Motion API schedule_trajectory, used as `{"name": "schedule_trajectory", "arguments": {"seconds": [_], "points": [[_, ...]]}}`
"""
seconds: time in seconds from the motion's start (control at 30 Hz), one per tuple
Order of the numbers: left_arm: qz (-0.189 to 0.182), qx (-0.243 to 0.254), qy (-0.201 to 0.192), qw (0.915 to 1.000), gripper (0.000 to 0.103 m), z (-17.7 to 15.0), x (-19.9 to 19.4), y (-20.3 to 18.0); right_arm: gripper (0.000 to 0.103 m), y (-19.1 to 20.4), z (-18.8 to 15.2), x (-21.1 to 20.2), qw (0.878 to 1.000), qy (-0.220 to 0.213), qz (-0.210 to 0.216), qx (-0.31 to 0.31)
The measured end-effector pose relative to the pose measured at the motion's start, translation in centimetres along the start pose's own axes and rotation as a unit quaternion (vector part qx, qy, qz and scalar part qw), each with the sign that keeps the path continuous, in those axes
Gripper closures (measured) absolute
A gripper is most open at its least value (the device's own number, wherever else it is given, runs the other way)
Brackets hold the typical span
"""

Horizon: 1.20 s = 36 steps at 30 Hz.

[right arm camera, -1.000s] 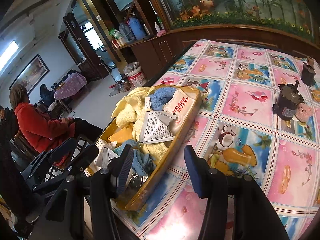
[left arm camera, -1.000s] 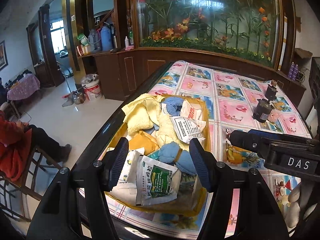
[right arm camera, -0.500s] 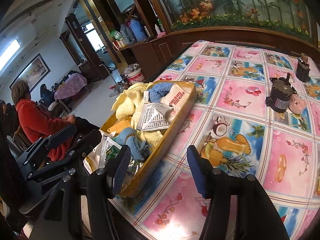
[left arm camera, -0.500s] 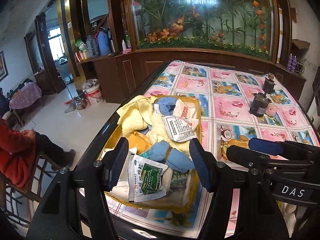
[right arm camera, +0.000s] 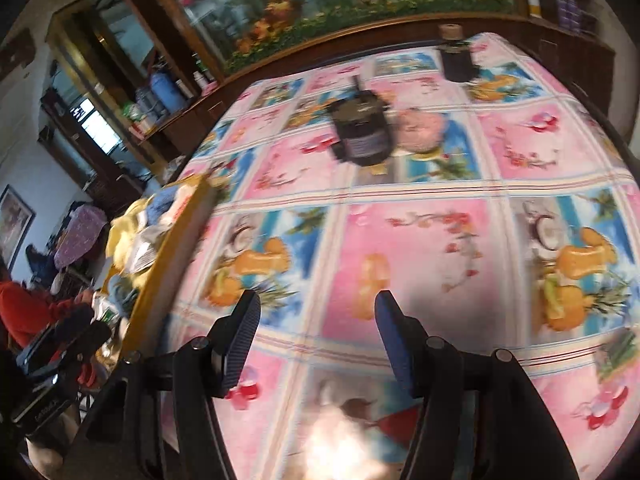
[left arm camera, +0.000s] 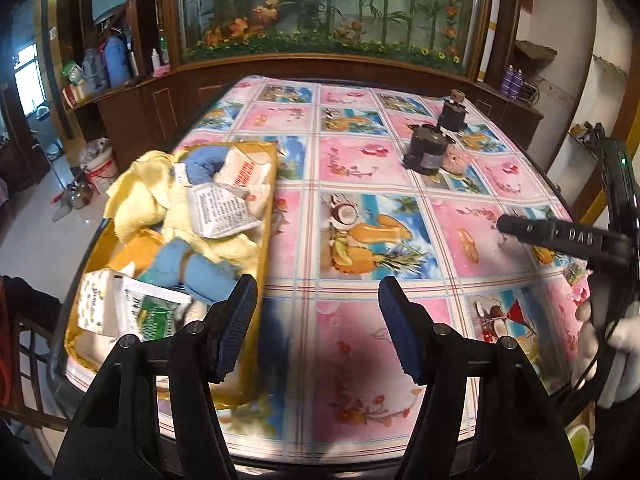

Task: Organize soft objects
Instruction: 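Move the right gripper toward the pink teddy bear on the table, then grasp the pink teddy bear with the right gripper, then carry the pink teddy into the box and open the right gripper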

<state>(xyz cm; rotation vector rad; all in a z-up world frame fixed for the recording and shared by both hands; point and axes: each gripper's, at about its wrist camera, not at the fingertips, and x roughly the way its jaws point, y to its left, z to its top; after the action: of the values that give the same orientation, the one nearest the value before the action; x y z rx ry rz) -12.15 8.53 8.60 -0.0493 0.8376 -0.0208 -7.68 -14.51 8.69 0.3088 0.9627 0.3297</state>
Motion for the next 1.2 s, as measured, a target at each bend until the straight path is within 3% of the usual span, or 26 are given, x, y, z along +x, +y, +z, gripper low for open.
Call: {"name": "schedule_trajectory", "arguments": {"seconds": [0.2, 0.37, 0.53, 0.63, 0.7, 0.73, 0.77, 1.0, 1.2], "points": [[-0.04, 0.016, 0.029, 0.9986, 0.039, -0.6, 1.1, -1.9, 0.043, -4.1, 5.5, 0.2, 0.998, -0.034, -0.052, -0.007], [-0.047, 0.017, 0.04, 0.9979, 0.039, -0.9, 1.1, -2.1, 0.042, -4.6, 10.0, 6.0, 0.989, 0.008, -0.096, -0.111], [-0.025, 0.024, 0.034, 0.9988, 0.039, -0.6, 0.6, -1.8, 0.042, -4.7, 11.4, 10.1, 0.984, 0.017, -0.096, -0.146], [-0.011, 0.027, 0.036, 0.9989, 0.039, -0.4, 0.6, -1.9, 0.042, -4.4, 11.6, 11.2, 0.982, 0.006, -0.083, -0.173], [-0.007, 0.029, 0.036, 0.9989, 0.039, -0.2, 0.8, -2.0, 0.049, -4.6, 11.9, 11.5, 0.984, 0.012, -0.064, -0.164], [-0.003, 0.031, 0.036, 0.9989, 0.039, -0.2, 0.9, -2.1, 0.069, -4.8, 12.0, 11.5, 0.987, 0.022, -0.037, -0.152], [0.0, 0.031, 0.036, 0.9988, 0.039, -0.1, 1.0, -2.2, 0.076, -4.8, 12.1, 11.4, 0.989, 0.028, -0.032, -0.145], [0.011, 0.007, 0.019, 0.9997, 0.039, 0.9, 0.8, -0.1, 0.076, -3.5, 8.2, 6.0, 0.987, 0.031, -0.013, -0.155], [0.037, -0.068, 0.003, 0.997, 0.039, 1.1, -0.1, 5.8, 0.076, -0.1, 6.3, 2.7, 0.986, 0.039, 0.061, -0.151]]}}
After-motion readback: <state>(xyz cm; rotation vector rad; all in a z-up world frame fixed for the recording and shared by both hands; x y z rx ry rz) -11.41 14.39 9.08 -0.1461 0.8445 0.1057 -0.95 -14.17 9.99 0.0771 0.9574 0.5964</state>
